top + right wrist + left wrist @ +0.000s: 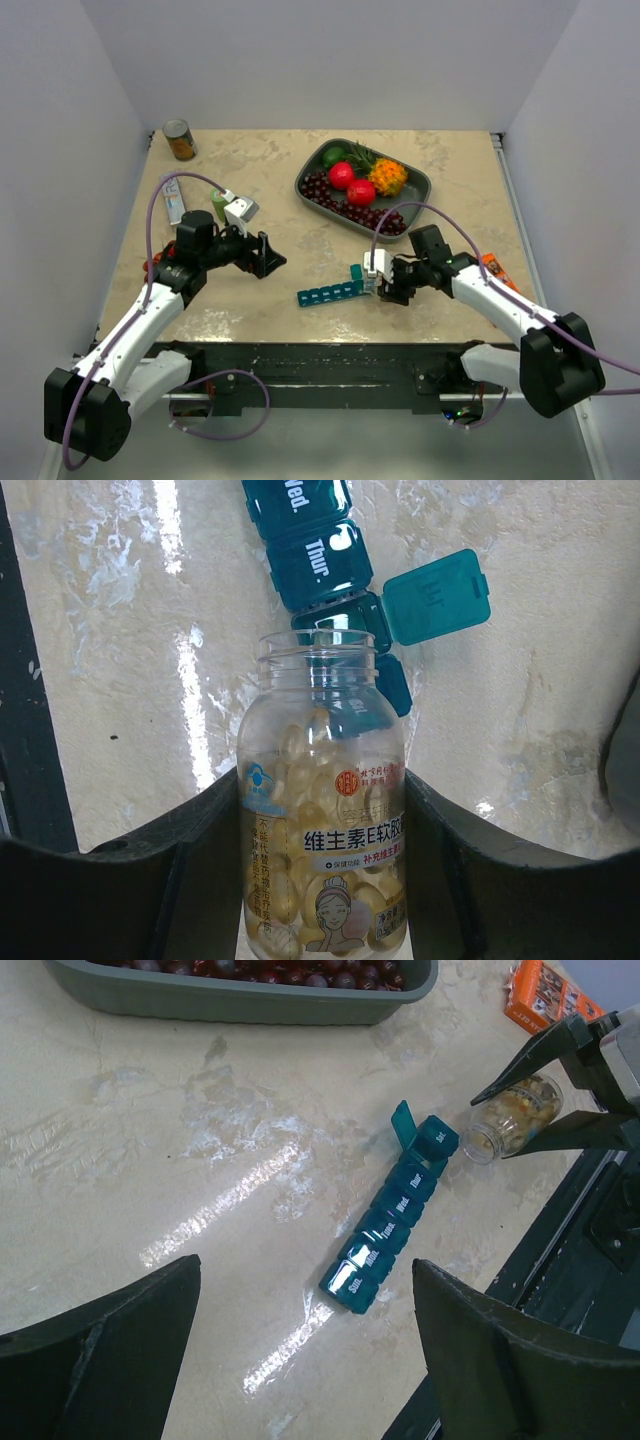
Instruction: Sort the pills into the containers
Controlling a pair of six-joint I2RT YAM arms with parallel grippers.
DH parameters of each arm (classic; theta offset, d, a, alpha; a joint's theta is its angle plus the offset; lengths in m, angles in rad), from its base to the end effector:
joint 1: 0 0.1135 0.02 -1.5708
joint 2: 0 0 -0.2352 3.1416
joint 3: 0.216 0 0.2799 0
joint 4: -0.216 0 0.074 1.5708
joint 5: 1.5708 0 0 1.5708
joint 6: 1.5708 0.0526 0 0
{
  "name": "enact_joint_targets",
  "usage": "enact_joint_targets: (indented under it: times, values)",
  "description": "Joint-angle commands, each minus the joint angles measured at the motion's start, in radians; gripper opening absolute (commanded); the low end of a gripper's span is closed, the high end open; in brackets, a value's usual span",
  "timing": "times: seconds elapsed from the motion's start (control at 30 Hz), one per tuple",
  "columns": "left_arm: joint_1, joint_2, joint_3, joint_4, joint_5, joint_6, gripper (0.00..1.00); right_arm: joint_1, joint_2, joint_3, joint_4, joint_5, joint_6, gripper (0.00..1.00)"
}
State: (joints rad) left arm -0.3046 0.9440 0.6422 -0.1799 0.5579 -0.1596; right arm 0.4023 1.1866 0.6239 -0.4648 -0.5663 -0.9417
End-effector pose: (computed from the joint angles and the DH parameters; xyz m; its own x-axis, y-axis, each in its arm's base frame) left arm 0.2454 -0.1064 0.2250 -0.5479 0.0309 -0.8360 0.6229 0.6822 -0.3830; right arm 0.2248 0.1263 0.1351 0.0100 -0.7373 -0.6755 -0.9815 0.1220 -0.1478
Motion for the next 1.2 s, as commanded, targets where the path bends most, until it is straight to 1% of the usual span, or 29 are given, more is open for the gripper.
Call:
enact_joint_targets:
  times: [0.0, 0.6, 1.17]
  values:
    - [-0.007, -0.014, 0.001, 0.053, 0.023, 0.028, 0.90, 0.016, 0.004, 0.045, 0.005, 0.034, 0.063, 0.00]
    - [-0.007, -0.019, 0.001, 0.054, 0.027, 0.028, 0.90, 0.052, 0.039, 0.060, 0.020, 0.111, 0.113, 0.00]
    - [-0.007, -0.037, -0.001, 0.054, 0.030, 0.028, 0.90, 0.073, 0.080, 0.122, -0.028, 0.132, 0.152, 0.00]
